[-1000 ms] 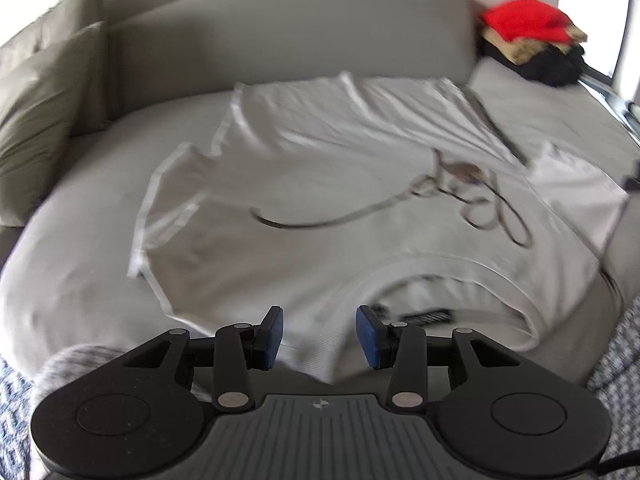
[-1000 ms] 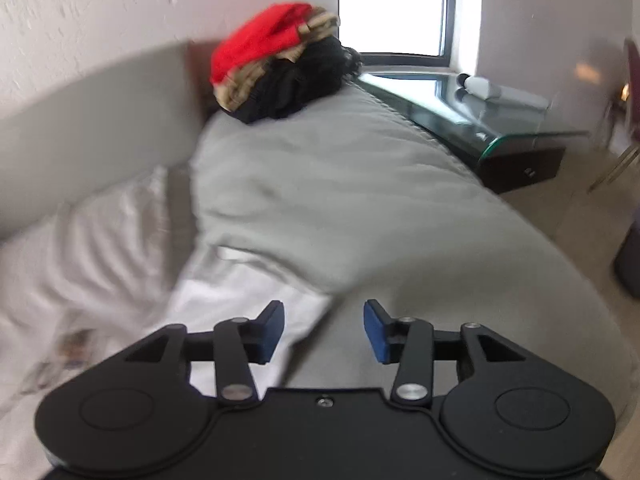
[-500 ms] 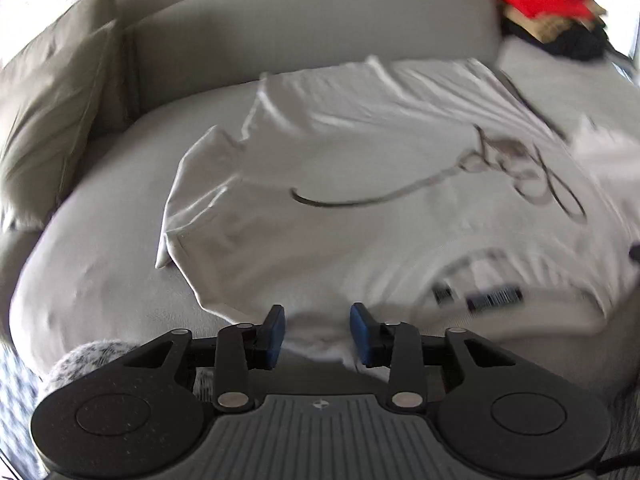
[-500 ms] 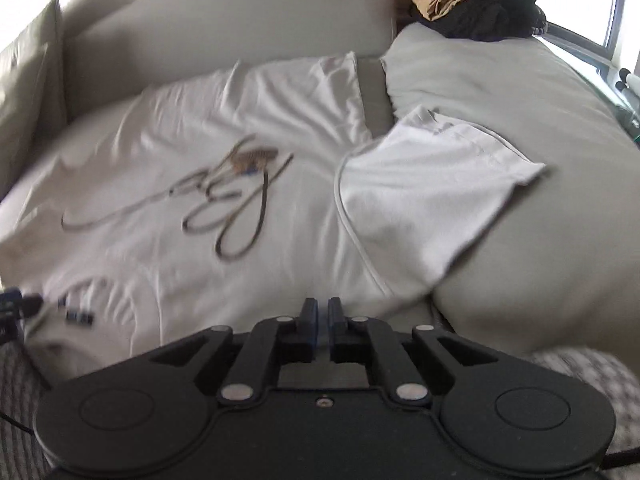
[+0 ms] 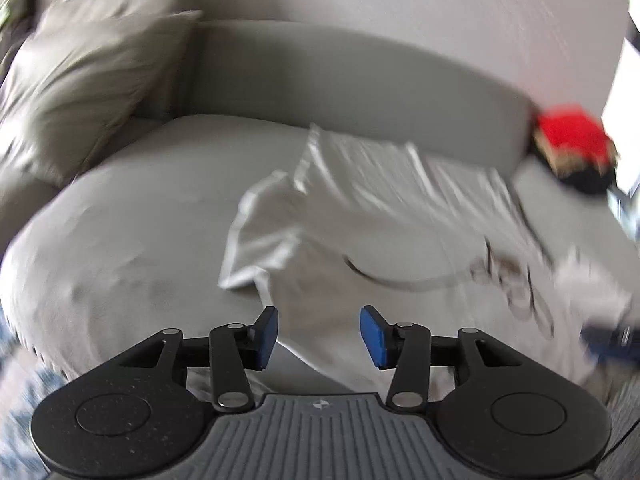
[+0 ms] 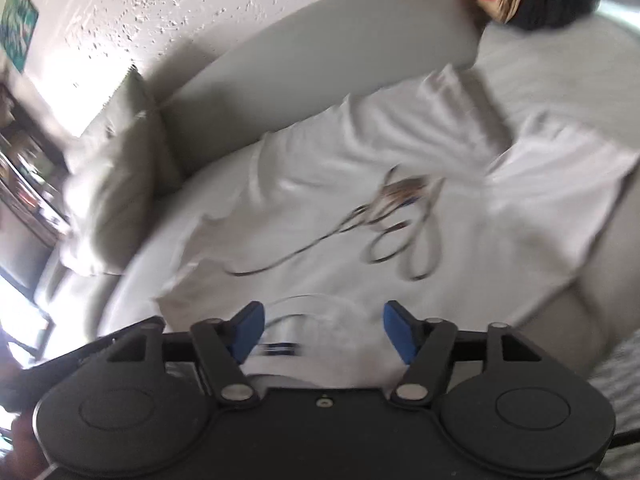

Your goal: Fold clothes

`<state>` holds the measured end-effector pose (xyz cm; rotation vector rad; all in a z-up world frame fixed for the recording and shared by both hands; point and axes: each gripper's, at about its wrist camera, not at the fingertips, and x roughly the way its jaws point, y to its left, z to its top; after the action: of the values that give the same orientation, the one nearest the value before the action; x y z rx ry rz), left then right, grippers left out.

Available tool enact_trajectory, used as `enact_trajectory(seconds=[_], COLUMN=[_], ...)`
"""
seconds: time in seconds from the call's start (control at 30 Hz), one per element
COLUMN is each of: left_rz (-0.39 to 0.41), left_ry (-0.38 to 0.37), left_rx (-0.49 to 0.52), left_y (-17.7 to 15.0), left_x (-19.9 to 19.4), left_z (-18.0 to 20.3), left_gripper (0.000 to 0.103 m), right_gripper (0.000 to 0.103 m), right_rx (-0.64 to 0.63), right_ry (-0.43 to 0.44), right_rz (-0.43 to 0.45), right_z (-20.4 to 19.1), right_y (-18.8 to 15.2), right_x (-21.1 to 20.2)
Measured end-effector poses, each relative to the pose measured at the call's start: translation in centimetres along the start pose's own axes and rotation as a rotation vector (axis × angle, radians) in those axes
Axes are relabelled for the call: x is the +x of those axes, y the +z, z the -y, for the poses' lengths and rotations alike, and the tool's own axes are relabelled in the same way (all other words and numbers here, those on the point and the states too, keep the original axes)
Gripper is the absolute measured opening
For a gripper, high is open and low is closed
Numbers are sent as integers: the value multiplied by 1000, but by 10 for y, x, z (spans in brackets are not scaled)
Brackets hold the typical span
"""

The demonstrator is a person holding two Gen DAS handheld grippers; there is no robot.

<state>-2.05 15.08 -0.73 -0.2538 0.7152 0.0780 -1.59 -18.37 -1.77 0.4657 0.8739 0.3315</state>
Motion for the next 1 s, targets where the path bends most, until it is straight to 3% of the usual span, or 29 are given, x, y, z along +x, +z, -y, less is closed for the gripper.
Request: enact_trajectory(seconds=[0.13, 0.23, 0.4, 0.6, 0.67, 0.73, 0.8, 0.9, 0.93, 1.0], left_rz=[-18, -54, -138, -246, -267, -246, -151, 89, 225, 284], left_ry=[-74, -188, -317, -485, -505, -492, -438, -201, -79, -11], left_rx=[-289, -451, -600, -799, -858, -903, -929, -933, -865, -705], left_y=[15, 19, 19, 19, 21, 23, 27, 31, 33, 40], left_x=[12, 31, 64, 110, 122, 129, 124, 87, 62, 39], left_z=[-58, -86, -99, -114, -116, -121, -128, -136, -130, -121], left_gripper=[43, 43, 43, 45, 44, 42, 40, 24, 26, 38], right_gripper=[67, 67, 67, 68, 68, 69, 69, 69, 69, 69], right_rx=[66, 104, 191, 172, 161, 153, 152, 148, 145, 142], right_ry=[49, 56, 35, 19, 11, 7, 7, 11, 12, 17], right_rz=[-43, -63, -105, -107, -108, -109, -110, -111, -111, -113], right_z=[-1, 5, 17, 13, 12, 11, 11, 12, 12, 13], right_y=[0, -3, -7, -6, -5, -4, -3, -3, -2, -2], right_x=[25, 42, 58, 62, 63, 65, 65, 66, 65, 65])
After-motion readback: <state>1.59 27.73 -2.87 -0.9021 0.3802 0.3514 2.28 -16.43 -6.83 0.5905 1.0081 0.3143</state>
